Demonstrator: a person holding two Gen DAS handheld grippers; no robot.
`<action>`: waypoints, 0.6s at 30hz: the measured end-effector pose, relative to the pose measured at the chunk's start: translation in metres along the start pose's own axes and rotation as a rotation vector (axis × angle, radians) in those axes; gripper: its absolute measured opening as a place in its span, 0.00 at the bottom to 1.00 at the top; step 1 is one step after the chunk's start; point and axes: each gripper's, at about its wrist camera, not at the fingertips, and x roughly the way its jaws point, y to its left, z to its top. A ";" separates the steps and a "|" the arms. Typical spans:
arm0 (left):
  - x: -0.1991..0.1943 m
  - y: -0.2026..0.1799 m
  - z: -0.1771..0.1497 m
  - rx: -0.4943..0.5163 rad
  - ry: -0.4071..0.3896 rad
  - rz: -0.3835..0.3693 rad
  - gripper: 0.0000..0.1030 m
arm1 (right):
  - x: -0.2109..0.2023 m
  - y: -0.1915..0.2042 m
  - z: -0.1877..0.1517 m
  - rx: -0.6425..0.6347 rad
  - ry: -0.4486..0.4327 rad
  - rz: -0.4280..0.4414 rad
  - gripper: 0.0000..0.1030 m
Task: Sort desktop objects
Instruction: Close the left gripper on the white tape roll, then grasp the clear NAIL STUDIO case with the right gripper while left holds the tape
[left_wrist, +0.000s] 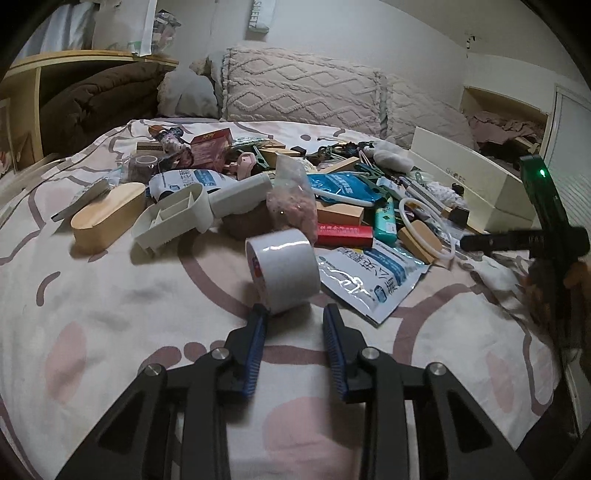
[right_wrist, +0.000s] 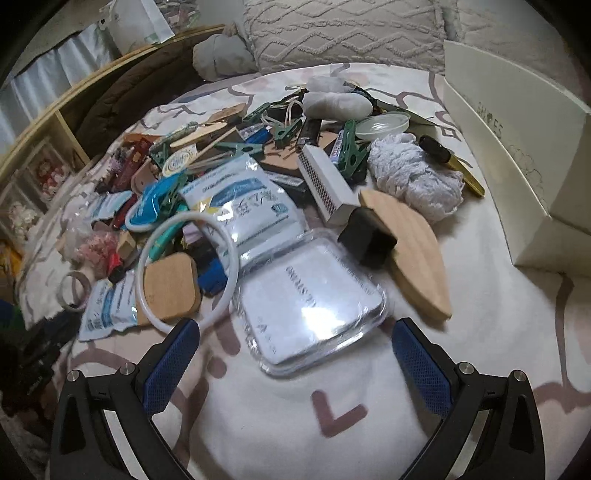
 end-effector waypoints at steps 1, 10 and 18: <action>0.000 0.000 0.000 0.001 0.000 0.001 0.31 | 0.000 -0.001 0.003 -0.011 0.004 -0.008 1.00; 0.003 0.001 -0.002 0.003 0.013 0.002 0.31 | 0.013 0.002 0.013 -0.046 0.051 0.032 1.00; 0.006 0.005 -0.001 -0.031 0.016 -0.020 0.31 | 0.001 0.034 -0.013 -0.092 0.052 0.123 1.00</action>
